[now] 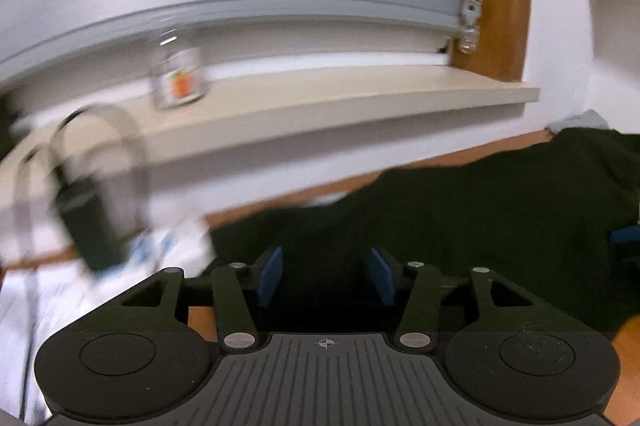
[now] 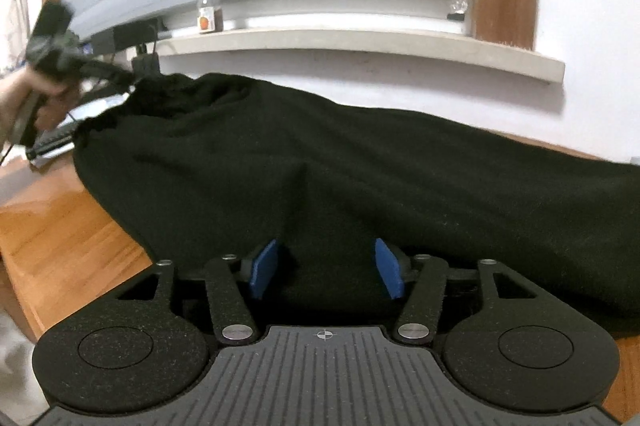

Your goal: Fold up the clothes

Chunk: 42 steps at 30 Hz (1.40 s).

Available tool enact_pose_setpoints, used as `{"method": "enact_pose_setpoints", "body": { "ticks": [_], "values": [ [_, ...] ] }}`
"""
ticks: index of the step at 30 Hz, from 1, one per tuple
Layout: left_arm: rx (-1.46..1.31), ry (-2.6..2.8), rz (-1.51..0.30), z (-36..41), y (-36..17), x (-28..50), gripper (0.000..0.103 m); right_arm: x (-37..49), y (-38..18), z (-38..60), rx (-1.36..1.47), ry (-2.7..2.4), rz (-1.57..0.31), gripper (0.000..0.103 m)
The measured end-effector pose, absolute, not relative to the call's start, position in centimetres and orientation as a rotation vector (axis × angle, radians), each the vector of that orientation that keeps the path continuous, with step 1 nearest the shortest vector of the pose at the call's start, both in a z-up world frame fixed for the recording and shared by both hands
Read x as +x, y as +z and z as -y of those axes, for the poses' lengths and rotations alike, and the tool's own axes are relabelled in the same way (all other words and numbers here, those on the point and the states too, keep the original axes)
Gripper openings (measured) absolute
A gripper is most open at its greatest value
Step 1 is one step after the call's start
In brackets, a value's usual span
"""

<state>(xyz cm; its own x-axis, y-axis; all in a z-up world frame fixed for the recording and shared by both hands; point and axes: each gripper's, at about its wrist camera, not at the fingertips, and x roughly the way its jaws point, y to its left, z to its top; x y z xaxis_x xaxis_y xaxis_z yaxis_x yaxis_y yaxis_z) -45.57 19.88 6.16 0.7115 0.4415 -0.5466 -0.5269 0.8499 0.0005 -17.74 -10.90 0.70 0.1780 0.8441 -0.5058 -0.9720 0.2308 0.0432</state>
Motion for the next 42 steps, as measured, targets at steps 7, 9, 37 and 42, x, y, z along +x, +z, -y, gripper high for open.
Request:
{"method": "enact_pose_setpoints", "body": {
  "ticks": [7,9,37,42],
  "values": [
    [-0.24,0.522,-0.564,-17.8,5.4,-50.0,0.06,-17.8,0.6,11.0,-0.318,1.312,-0.476,0.058],
    [-0.235,0.536,-0.561,-17.9,5.4,-50.1,0.06,-17.7,0.6,11.0,-0.312,1.313,-0.479,0.058],
    [0.008,0.155,-0.48,-8.4,5.9,-27.9,0.06,-15.9,1.1,18.8,-0.081,1.291,-0.575,0.055],
    [0.003,0.092,-0.514,-7.6,2.6,-23.6,0.06,-11.9,1.2,20.8,0.032,1.133,-0.617,0.046]
  ]
}}
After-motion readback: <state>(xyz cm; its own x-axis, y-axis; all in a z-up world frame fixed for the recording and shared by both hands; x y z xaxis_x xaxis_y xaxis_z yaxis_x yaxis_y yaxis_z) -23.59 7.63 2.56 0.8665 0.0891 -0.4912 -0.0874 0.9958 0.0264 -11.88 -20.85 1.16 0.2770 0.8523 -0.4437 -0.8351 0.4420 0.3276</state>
